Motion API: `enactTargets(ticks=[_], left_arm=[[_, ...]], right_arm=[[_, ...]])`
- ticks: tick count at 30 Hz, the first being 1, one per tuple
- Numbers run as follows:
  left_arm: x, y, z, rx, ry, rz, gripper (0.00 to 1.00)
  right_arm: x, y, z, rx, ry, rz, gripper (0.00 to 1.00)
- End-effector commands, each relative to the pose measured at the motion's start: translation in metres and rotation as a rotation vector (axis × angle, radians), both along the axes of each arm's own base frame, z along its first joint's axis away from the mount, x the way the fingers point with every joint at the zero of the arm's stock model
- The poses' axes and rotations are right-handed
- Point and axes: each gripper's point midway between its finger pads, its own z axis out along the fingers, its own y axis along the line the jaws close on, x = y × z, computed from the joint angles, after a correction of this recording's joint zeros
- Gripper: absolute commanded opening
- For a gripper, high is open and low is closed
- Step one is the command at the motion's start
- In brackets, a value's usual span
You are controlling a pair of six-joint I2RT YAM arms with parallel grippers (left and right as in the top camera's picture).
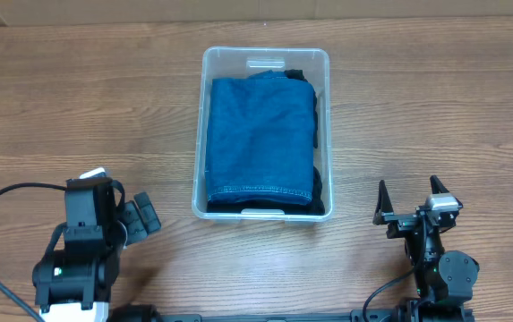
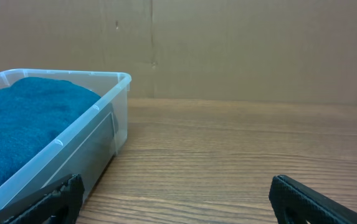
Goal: Pack container
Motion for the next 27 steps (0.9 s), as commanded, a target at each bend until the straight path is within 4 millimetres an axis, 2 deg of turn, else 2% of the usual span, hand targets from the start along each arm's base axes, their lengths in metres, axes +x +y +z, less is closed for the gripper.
enactTargets(ticks=[1,5,10,15,21,24,26,27], left_arm=[[-0.008,0.005,0.018,0.035,-0.094,0.004,1.00],[-0.019,0.008,0.033,0.051,-0.252,0.016,1.00],[-0.034,0.010,0.022,0.095,-0.415,0.006,1.00],[-0.011,0.004,0.025,0.212,-0.635,-0.127,1.00],[0.029,0.007,0.037,0.329,-0.910,-0.162,1.00],[0.037,0.004,0.020,0.304,-0.955,-0.169,1.00],[0.037,0.004,-0.003,0.239,-0.910,-0.149,1.00],[0.038,0.001,-0.005,0.230,-0.902,-0.165,1.00]], right_arm=[[0.000,0.000,-0.003,-0.003,0.001,-0.004,1.00],[0.000,0.000,-0.003,-0.003,0.001,-0.004,1.00],[0.000,0.000,-0.003,-0.003,0.001,-0.004,1.00],[0.000,0.000,-0.003,-0.003,0.001,-0.004,1.00],[0.000,0.000,-0.003,-0.003,0.000,-0.004,1.00],[0.000,0.000,-0.003,-0.003,0.001,-0.004,1.00],[0.000,0.000,-0.003,-0.003,0.001,-0.004,1.00],[0.000,0.000,-0.003,-0.003,0.001,-0.004,1.00]])
